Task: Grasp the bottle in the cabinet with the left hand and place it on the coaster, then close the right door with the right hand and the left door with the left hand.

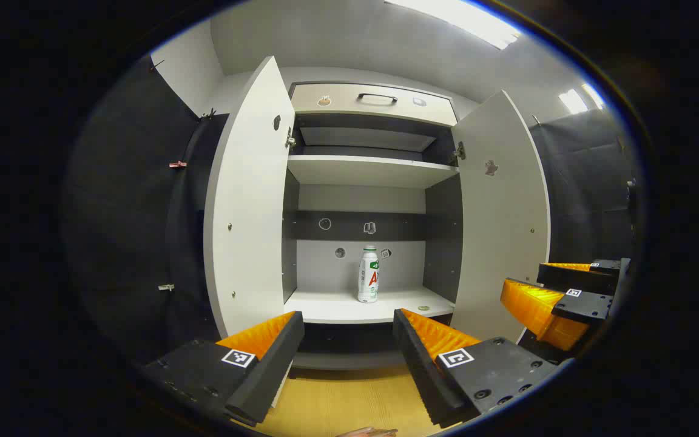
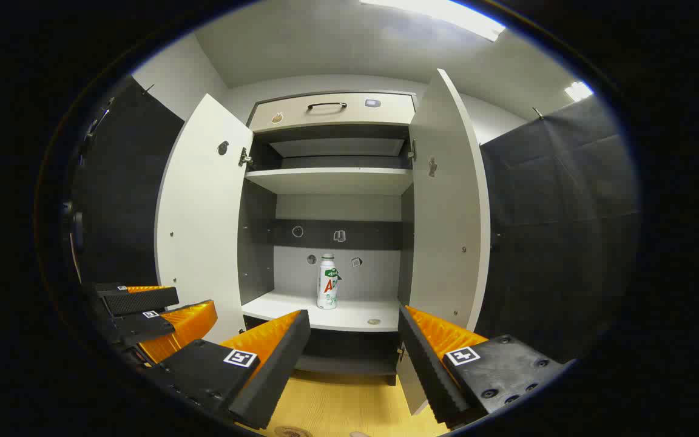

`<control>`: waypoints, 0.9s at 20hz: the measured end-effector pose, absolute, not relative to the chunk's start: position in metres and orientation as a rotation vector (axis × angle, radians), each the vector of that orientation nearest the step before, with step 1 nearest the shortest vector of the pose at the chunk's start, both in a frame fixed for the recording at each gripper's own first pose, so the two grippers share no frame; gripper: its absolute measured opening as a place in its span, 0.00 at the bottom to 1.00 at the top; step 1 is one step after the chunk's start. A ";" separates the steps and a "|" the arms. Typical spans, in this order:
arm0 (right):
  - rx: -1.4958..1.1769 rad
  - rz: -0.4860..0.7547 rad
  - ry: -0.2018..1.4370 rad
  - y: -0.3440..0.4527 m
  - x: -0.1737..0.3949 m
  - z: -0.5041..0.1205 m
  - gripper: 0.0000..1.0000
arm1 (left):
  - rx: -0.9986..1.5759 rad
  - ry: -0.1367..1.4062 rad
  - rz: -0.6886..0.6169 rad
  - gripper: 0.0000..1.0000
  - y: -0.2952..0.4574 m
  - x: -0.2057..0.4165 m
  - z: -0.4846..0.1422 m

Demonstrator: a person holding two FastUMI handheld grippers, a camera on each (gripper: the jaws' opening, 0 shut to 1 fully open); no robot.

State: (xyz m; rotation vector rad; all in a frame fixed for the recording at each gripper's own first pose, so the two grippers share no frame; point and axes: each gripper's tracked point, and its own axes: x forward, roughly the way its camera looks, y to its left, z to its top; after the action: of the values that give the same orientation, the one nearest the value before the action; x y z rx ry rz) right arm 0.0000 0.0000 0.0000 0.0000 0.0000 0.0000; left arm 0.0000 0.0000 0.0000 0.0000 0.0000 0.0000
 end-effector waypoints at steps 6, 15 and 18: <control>0.002 0.004 0.000 0.000 0.003 -0.001 0.98 | 0.057 -0.023 -0.026 0.95 -0.010 0.006 0.009; 0.016 0.007 -0.005 0.003 0.005 0.001 0.97 | 0.082 -0.036 -0.083 0.95 -0.030 0.003 0.009; 0.017 0.005 -0.002 0.004 0.005 0.001 0.98 | 0.090 -0.030 -0.080 0.95 -0.026 0.003 0.006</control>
State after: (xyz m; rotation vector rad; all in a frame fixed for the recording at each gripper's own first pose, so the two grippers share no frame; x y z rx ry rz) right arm 0.0053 0.0037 0.0005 0.0167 -0.0015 0.0050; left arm 0.0033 -0.0256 0.0062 0.0900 -0.0298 -0.0802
